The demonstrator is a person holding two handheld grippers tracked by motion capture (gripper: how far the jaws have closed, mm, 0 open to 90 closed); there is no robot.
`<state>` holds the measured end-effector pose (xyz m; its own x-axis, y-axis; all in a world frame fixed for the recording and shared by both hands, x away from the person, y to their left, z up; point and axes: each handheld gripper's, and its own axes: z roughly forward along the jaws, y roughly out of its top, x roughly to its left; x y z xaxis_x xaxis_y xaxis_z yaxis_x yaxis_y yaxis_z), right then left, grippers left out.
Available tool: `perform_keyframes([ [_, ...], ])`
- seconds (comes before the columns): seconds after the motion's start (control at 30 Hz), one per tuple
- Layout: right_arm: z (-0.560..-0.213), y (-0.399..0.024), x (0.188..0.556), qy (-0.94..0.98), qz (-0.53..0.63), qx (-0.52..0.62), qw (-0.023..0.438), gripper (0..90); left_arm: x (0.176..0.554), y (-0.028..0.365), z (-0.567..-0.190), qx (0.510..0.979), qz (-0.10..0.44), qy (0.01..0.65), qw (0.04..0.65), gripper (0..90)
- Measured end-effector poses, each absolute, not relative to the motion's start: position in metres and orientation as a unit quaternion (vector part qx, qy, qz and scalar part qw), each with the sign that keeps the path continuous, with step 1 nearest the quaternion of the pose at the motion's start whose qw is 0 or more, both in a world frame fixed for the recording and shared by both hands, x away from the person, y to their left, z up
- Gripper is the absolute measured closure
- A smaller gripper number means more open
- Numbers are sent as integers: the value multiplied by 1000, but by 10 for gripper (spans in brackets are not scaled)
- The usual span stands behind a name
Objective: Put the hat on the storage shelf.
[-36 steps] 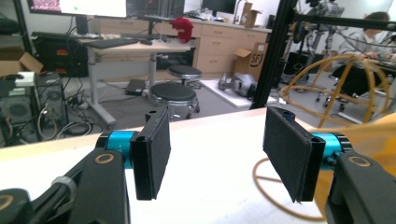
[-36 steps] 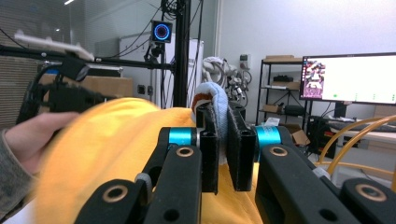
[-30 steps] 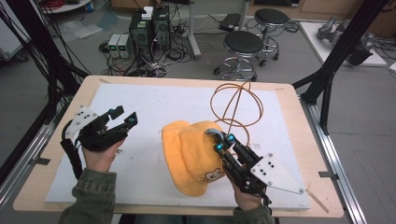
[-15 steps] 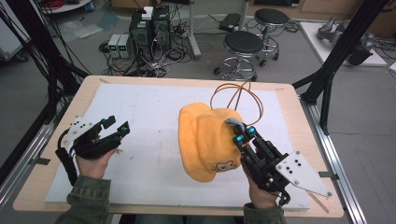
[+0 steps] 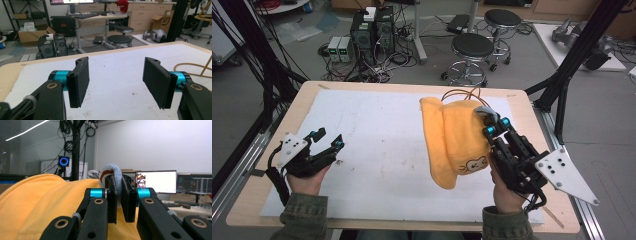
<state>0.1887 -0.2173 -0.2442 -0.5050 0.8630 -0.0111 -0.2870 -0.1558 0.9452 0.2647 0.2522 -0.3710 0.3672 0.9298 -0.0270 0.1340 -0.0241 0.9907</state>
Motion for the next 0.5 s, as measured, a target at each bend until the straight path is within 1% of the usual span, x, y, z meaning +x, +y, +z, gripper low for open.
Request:
perform_keyframes([
  [0.3,-230,-231,189,486,704,292,427,844,262,265,-379,602,374,450,544,379],
  [0.5,-224,-241,186,469,705,302,437,843,259,274,-387,590,391,468,529,353],
])
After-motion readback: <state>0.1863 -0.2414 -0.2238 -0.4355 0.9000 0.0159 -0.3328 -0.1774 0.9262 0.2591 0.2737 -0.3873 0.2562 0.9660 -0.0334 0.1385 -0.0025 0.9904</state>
